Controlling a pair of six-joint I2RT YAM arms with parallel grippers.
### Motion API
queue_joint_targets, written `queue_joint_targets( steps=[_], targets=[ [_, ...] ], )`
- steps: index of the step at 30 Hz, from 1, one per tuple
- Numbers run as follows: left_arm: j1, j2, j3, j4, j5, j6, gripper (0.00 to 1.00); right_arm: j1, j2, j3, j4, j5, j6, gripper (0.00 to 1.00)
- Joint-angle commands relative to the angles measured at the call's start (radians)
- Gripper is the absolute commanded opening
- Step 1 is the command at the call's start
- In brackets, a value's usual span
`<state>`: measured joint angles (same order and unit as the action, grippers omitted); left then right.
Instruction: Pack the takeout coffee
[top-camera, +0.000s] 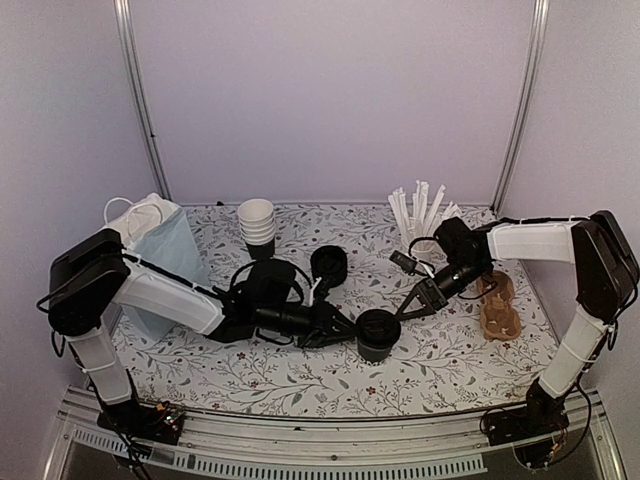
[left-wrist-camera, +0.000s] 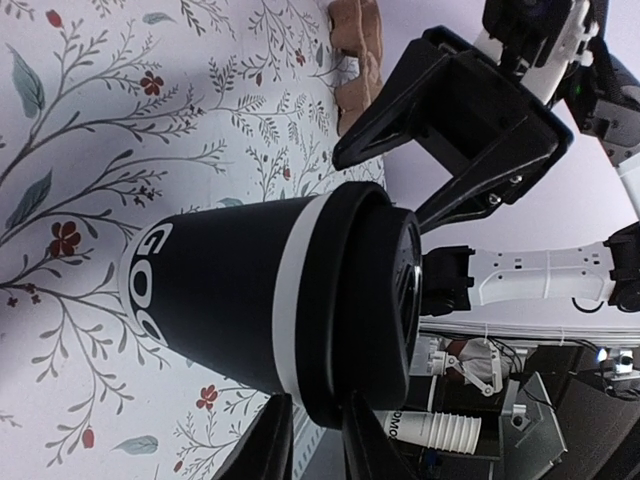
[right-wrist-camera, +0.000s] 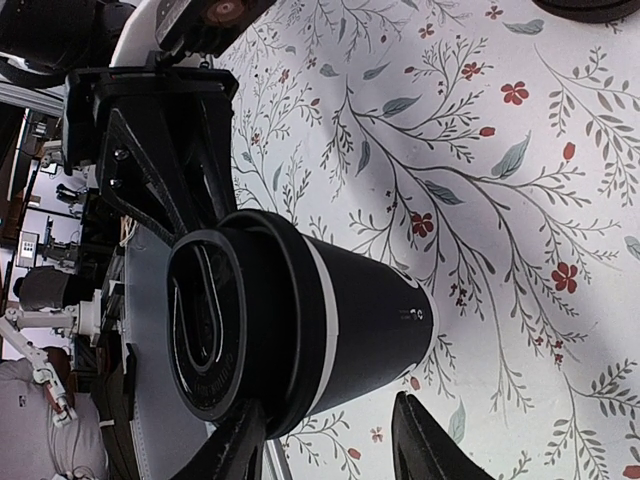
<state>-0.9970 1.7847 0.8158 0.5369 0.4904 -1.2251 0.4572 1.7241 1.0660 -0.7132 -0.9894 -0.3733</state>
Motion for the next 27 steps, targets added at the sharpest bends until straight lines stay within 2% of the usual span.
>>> queue_joint_targets(
  steps=[1,5,8,11,15,21,27],
  targets=[
    [-0.004,0.035,0.025,-0.020,0.014,0.001,0.21,0.000,0.013,-0.018,0.011,-0.016,-0.002,0.45],
    [0.002,0.058,0.040,-0.043,0.022,0.009,0.21,0.001,0.011,-0.032,0.014,-0.010,-0.006,0.45],
    [0.009,0.093,0.066,-0.155,0.019,0.037,0.20,0.007,0.017,-0.049,0.022,0.010,-0.008,0.45],
    [0.043,0.153,0.104,-0.325,-0.005,0.139,0.17,0.008,0.053,-0.058,0.051,0.119,0.084,0.38],
    [0.073,0.193,0.096,-0.416,-0.047,0.216,0.13,0.008,0.151,-0.024,0.015,0.250,0.104,0.35],
    [0.044,0.065,0.183,-0.597,-0.217,0.326,0.14,0.009,0.097,-0.041,0.031,0.228,0.082,0.35],
    [0.020,-0.021,0.300,-0.627,-0.273,0.410,0.22,0.009,-0.006,-0.050,0.030,0.151,0.049,0.39]
  ],
)
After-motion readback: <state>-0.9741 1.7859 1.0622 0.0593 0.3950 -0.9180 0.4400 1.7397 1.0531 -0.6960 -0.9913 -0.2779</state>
